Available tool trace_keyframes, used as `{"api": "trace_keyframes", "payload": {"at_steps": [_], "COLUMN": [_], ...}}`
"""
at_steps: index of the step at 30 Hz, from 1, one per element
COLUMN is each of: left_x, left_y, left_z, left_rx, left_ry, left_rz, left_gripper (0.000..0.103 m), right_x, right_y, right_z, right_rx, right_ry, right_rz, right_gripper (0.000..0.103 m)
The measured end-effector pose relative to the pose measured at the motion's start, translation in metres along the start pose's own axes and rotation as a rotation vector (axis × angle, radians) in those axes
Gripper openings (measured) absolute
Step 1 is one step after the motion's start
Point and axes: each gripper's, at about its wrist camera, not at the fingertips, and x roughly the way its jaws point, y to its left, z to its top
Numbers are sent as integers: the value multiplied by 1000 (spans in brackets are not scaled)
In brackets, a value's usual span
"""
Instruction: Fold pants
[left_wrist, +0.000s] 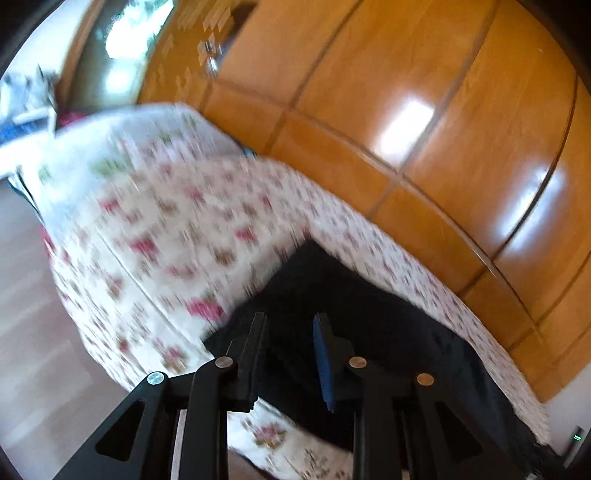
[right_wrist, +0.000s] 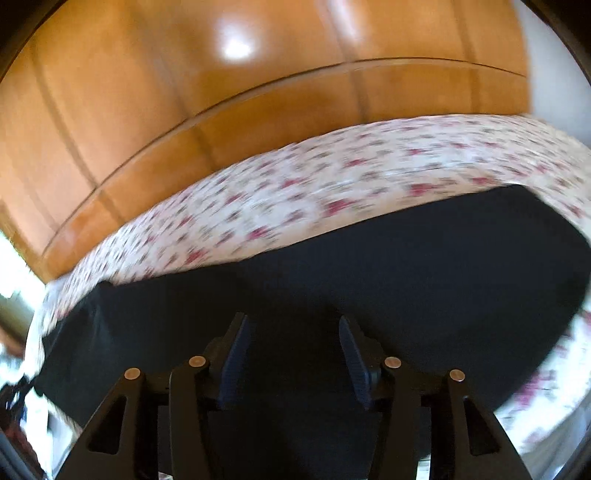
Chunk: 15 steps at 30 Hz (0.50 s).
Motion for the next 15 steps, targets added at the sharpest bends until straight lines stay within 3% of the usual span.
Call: {"api": "trace_keyframes", "payload": {"at_steps": [3, 6, 15], "left_x": [-12, -11, 30], "left_y": [-6, -26, -136], "left_z": [4, 1, -48], "left_rx": [-17, 13, 258], "left_ry": [-76, -71, 197], "left_rz": [-1, -58, -369], "left_gripper": [26, 26, 29], "right_x": [-19, -37, -56], "right_y": [-39, -77, -156], "right_z": [7, 11, 4], "right_rx": [106, 218, 539], "right_ry": [-52, -99, -135], "right_rz": [-97, -177, -267], "right_gripper": [51, 51, 52]}}
